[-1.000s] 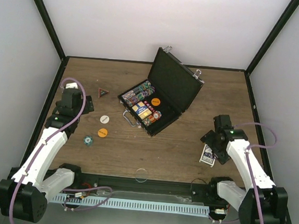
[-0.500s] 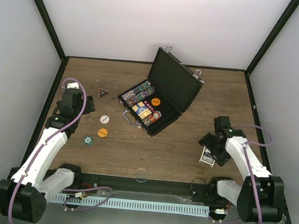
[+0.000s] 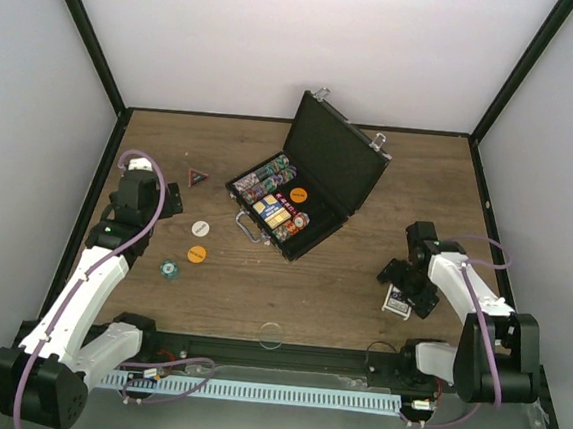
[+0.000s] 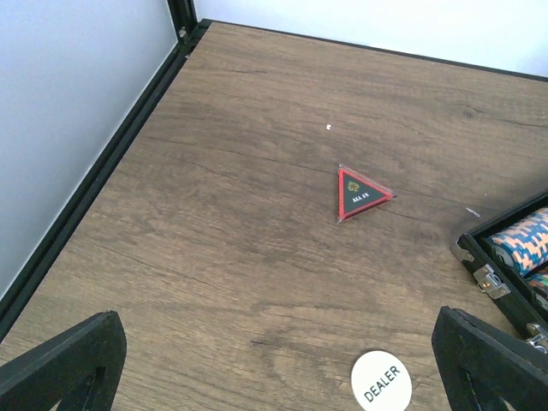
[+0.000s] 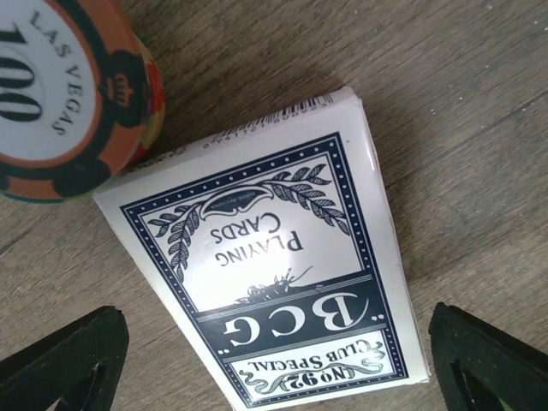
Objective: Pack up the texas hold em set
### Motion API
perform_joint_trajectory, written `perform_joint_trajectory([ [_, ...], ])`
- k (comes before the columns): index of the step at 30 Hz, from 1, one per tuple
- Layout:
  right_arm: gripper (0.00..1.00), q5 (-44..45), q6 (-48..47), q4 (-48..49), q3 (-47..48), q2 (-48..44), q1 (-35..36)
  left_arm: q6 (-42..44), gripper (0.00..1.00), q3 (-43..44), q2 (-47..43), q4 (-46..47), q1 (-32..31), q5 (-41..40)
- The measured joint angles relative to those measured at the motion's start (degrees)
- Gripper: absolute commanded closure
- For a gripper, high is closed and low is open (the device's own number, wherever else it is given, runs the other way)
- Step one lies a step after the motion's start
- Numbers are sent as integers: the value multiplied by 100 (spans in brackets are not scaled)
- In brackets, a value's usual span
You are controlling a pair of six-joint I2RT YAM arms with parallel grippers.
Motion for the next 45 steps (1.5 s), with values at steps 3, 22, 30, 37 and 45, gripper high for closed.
perform_joint_trajectory([
  [3,5,0,-68,-42,7,46,0,0,0,0,0,0,-13,-2],
  [22,22,-459,-295,120,83,728,0,7,0,0,-31,39,-66,-2],
  [30,24,-813,-293,31,83,723,22,17,0,0,-33,42,-94,-2],
  [37,26,-1047,-267,-76,83,789,389,17,0,0,-66,44,-103,0],
  [45,25,-1032,-4,-7,87,787,1480,20,0,0,-68,44,-105,2],
])
